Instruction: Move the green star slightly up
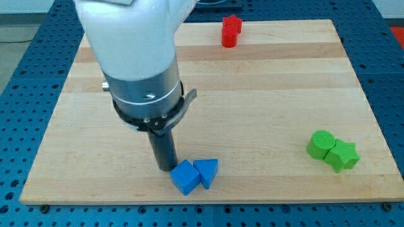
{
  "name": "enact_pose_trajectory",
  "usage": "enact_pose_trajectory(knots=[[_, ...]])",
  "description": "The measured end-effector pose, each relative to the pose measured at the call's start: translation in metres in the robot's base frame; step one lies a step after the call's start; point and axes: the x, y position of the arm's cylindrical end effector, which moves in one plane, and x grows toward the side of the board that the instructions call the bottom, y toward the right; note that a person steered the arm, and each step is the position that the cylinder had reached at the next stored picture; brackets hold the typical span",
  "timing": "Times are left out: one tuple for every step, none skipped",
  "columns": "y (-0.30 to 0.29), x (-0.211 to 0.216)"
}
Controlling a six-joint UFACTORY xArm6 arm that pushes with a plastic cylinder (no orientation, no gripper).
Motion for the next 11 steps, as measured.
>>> enact_pose_trajectory(knots=[[0.035, -0.018], [0.079, -0.016], [0.112, 0.006], [0.154, 0.03], [0.207, 0.045], [0.245, 0.044], [0.271, 0.021], [0.288, -0.002], [0.293, -0.02], [0.295, -0.029], [0.314, -0.013]])
